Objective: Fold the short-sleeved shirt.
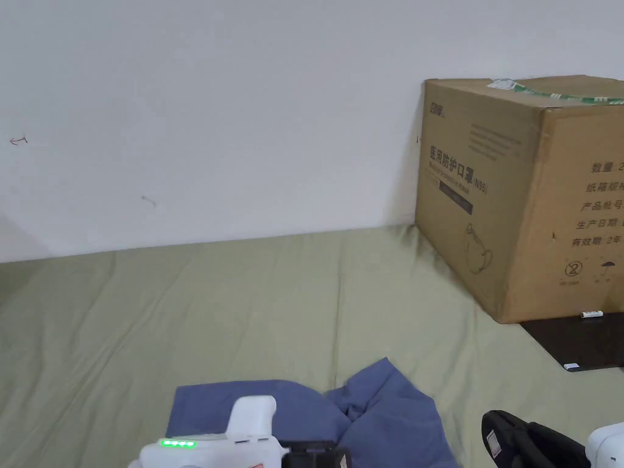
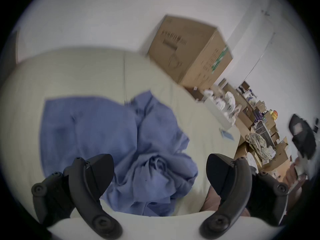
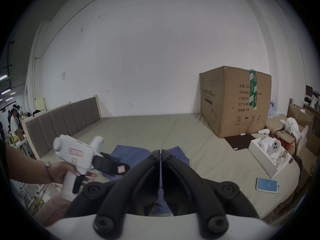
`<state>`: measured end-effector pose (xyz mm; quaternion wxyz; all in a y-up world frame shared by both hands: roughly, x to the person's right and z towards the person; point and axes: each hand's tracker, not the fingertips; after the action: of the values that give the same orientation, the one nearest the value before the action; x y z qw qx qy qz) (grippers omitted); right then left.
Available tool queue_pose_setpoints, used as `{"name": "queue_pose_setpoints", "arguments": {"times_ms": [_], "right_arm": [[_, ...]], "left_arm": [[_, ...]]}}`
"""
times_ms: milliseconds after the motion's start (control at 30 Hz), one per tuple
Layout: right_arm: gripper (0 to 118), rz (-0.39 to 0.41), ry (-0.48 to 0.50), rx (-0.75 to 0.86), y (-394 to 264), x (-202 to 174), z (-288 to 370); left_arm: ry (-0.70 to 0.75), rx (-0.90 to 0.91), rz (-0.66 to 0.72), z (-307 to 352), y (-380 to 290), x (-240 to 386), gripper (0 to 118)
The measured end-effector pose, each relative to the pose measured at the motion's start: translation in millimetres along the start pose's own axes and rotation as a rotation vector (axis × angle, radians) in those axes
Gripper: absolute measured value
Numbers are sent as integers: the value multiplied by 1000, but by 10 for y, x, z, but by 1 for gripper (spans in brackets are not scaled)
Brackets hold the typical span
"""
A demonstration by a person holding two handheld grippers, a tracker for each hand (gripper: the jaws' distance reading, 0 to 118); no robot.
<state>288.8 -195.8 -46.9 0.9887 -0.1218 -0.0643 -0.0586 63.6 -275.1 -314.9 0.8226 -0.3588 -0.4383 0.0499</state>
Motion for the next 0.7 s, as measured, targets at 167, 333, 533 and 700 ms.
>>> {"name": "queue_pose_setpoints", "arguments": {"times_ms": [167,333,533,700], "right_arm": [[2,30,-6,145,74,-156,120],[2,-6,-88,272,-70,-245,180],[2,-55,-117,268,-77,-189,151],[2,-24,-125,249,-38,-139,39]], "left_arm": [[101,314,-114,1166,-26,292,112],[414,655,-232,1940,-522,627,7],[507,720,-167,2103,-873,599,0],[521,668,-194,1972,-667,491,0]]}}
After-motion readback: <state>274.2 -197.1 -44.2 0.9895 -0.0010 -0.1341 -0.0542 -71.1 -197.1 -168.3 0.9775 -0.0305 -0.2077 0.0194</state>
